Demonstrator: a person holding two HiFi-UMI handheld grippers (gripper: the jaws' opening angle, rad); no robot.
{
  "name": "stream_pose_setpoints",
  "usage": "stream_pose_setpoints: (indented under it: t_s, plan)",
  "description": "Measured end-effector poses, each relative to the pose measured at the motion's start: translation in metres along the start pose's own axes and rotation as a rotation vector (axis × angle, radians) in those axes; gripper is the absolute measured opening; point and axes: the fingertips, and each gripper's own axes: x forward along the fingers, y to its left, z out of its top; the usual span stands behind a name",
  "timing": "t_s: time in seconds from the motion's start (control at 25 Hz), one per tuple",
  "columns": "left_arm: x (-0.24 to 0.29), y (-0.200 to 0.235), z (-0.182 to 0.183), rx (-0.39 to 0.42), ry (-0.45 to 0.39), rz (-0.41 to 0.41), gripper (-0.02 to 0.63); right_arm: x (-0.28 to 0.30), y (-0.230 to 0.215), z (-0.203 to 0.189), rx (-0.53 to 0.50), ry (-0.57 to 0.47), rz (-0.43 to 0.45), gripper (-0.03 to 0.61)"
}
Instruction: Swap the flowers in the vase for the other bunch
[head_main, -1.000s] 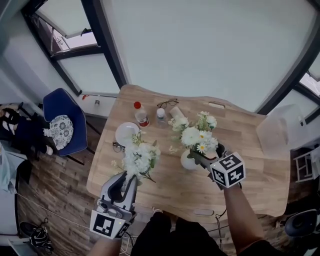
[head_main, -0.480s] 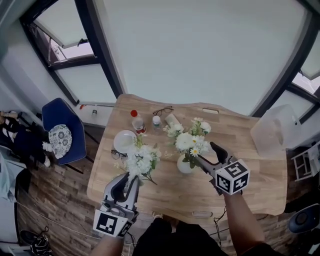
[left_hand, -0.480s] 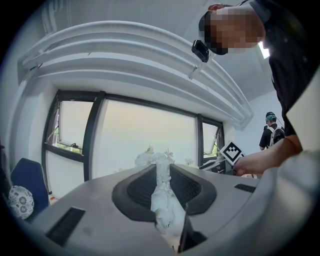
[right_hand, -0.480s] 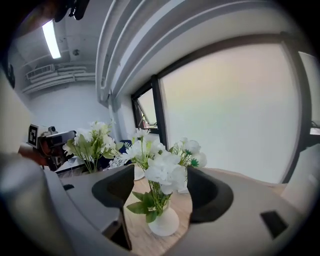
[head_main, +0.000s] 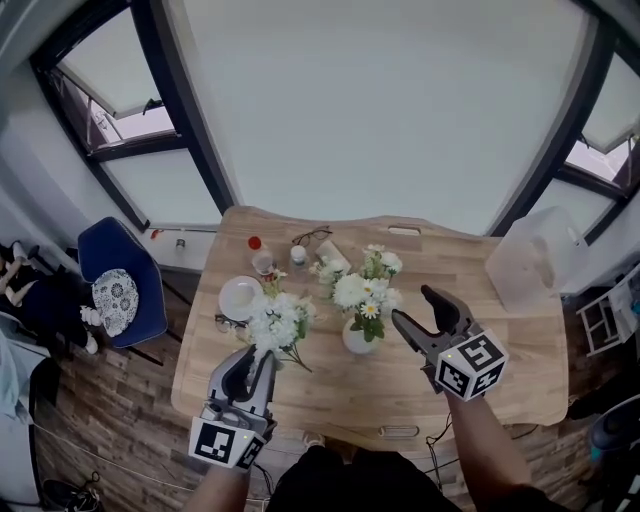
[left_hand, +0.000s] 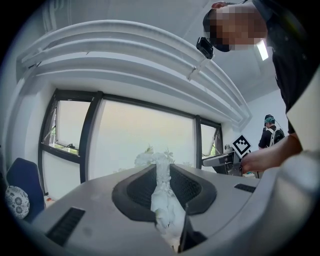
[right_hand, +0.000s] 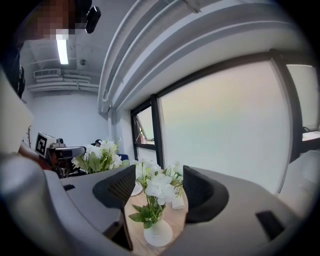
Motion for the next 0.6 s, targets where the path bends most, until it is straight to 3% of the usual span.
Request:
stream_pose_setpoints:
  t_s: [0.04, 0.16, 0.28, 0.6]
  plan:
    - [0.001, -0.001, 0.001, 0.002, -0.001, -0.004, 0.078, -0.005, -0.001, 0.004, -0.001, -0.022, -0.009, 0.308]
    - [0.004, -0.004, 0.001, 0.012, -0.001, -0.014, 0.078, -0.022, -0.007, 0.016, -0.023, -0.075, -0.058, 0.174]
    - [0.007, -0.006, 0.004, 0.020, -0.002, -0.020, 0.078, -0.040, -0.012, 0.028, -0.030, -0.125, -0.101, 0.099]
    - [0.010, -0.003, 0.007, 0.042, 0.006, -0.028, 0.078, -0.087, -0.035, 0.041, -0.005, -0.227, -0.179, 0.030]
